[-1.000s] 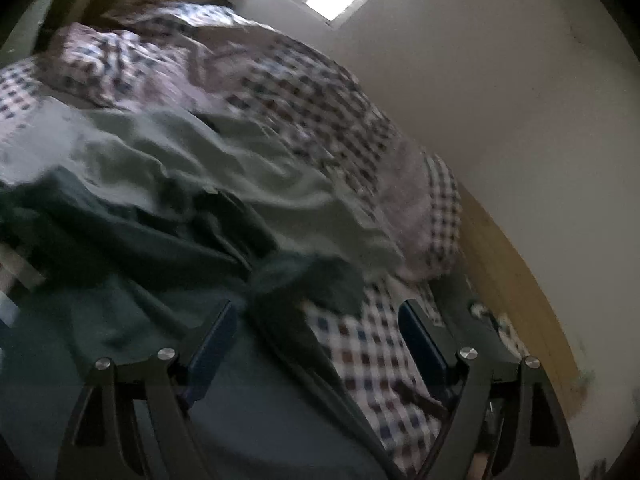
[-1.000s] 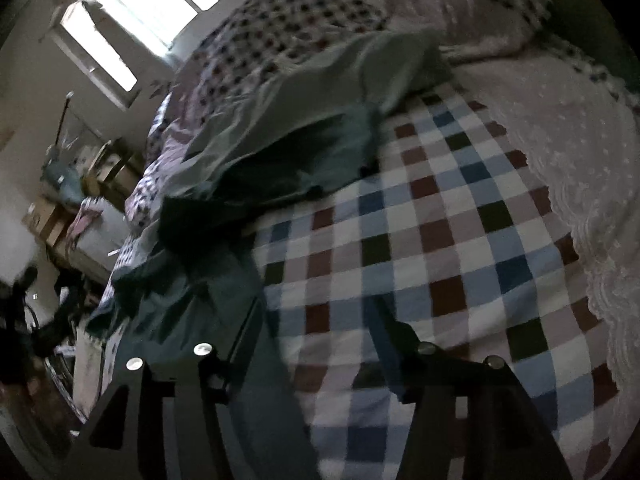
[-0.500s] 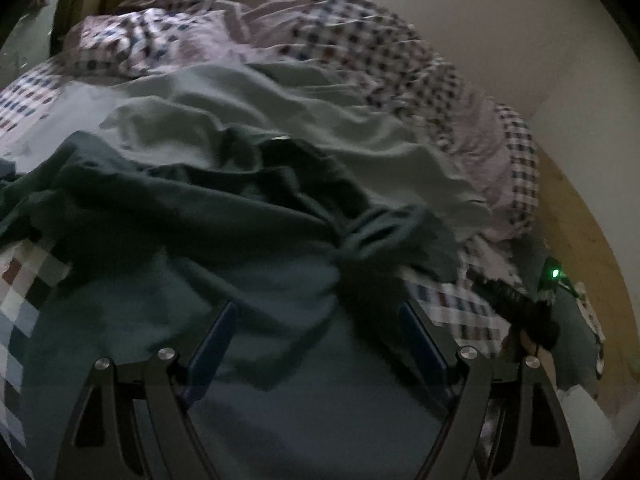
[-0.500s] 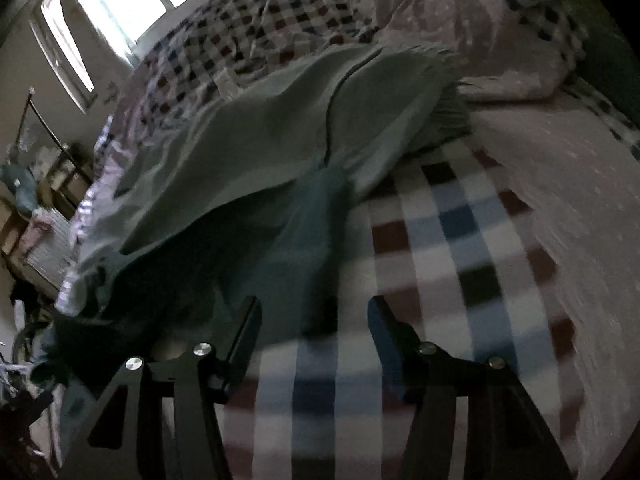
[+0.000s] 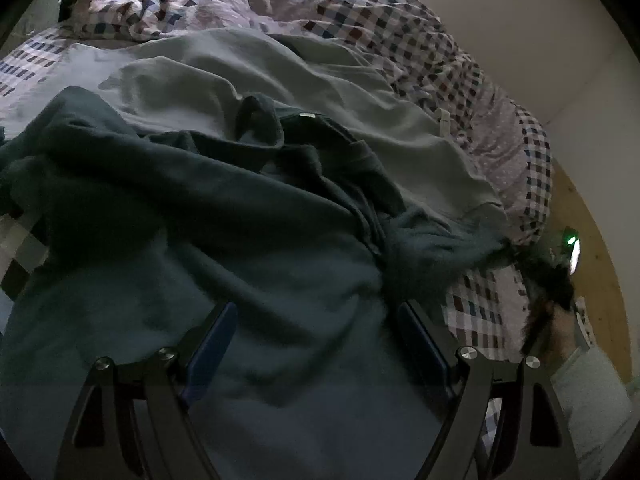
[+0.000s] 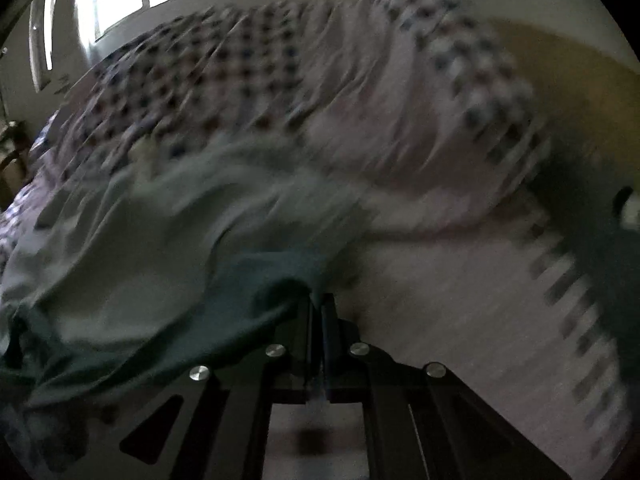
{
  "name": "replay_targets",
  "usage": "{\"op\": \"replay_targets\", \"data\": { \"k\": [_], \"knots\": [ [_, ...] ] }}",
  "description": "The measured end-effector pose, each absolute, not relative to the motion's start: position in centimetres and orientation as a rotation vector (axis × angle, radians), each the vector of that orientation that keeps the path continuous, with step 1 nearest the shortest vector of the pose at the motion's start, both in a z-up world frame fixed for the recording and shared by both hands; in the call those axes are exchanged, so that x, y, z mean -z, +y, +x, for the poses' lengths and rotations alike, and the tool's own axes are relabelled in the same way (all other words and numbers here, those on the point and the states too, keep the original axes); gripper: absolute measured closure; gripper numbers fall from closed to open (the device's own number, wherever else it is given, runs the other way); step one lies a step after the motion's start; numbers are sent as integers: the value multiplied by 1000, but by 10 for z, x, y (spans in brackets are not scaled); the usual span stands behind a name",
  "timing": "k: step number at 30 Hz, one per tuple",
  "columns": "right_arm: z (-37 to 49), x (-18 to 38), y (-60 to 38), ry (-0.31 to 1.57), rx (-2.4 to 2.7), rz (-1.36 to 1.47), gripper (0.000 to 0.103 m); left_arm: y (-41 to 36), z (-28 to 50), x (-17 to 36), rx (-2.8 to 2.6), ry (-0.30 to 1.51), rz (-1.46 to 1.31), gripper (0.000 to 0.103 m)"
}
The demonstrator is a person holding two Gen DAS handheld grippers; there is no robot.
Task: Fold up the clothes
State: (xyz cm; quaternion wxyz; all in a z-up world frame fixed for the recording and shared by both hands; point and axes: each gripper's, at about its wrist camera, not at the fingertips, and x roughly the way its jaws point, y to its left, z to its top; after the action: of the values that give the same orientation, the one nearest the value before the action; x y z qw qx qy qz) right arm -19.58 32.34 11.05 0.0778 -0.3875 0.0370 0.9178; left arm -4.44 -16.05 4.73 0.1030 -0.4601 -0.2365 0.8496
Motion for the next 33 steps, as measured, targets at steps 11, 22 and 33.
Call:
{"op": "replay_targets", "data": {
  "k": [11, 22, 33],
  "knots": [
    [-205, -250, 390, -80, -2622, -849, 101, -158, -48, -44, -2498, -703, -1339, 17],
    [-136, -271, 497, -12, -2409, -780, 101, -155, -49, -42, -2508, -692, -1321, 17],
    [-121, -226, 542, 30, -2286, -906, 101, -145, -50, -43, -2522, -651, -1297, 17]
  ]
}}
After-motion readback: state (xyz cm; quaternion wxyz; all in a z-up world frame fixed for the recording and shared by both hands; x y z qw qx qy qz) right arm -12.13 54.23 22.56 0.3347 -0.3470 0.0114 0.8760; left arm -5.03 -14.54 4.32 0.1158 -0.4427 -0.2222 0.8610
